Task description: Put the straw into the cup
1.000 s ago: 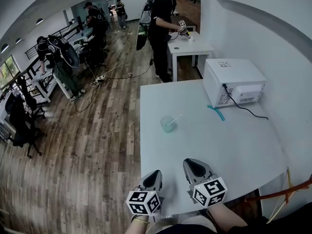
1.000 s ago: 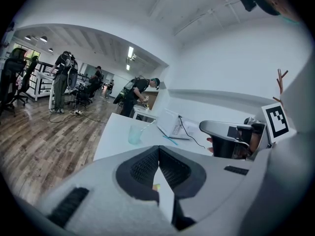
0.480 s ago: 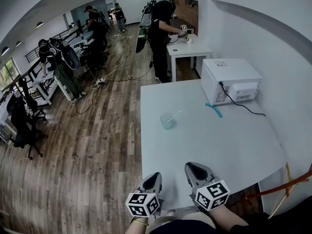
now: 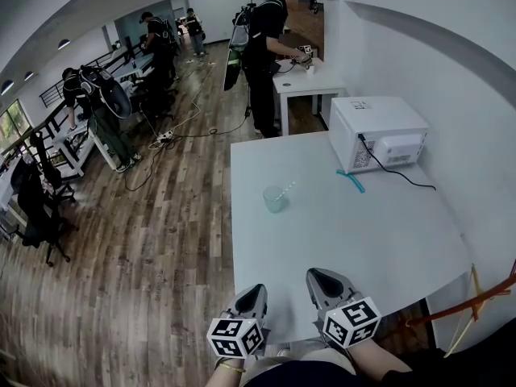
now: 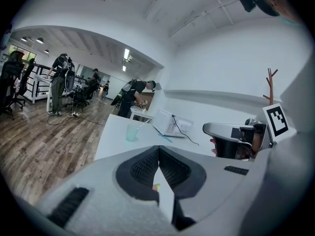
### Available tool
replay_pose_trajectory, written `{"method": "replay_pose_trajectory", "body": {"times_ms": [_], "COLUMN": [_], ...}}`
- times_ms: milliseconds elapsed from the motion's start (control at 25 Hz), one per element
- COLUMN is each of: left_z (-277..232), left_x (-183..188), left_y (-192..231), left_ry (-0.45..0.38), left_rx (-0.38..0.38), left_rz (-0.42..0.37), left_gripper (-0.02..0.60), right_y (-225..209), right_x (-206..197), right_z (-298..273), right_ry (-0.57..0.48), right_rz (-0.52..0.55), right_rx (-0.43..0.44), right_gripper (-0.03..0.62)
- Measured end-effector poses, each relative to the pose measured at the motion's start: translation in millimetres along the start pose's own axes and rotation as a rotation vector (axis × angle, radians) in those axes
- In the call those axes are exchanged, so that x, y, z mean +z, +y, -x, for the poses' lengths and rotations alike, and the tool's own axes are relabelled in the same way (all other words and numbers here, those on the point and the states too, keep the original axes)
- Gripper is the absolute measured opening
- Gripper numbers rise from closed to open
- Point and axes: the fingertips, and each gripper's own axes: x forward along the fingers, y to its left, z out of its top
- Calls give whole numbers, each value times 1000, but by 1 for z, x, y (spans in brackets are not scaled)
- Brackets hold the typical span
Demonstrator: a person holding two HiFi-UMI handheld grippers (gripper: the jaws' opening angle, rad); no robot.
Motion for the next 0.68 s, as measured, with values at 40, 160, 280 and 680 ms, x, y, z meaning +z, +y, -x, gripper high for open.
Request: {"method": "replay_pose_trajectory", "body": {"times_ms": [40,160,280,680], "left_z": [0,0,-1,2], "left_x": [0,2,3,-1], "left_y": [0,-2,-4,-4], "left_ry": [-1,-4,-4,-6], "left_rx": [-1,-5,-7,-7], "left_rz": [-1,-3,-4,-4], "left_gripper": [18,18,19,18], "right_y": [0,1,1,5], "right_x": [1,2,4,5], "right_z": [0,1,1,2], "right_ry": [-2,-4,-8,-30], "right_rz": [0,-1,-1,-2], "right_rx": [0,2,4,6], "right_gripper": [31,31,31,31]}}
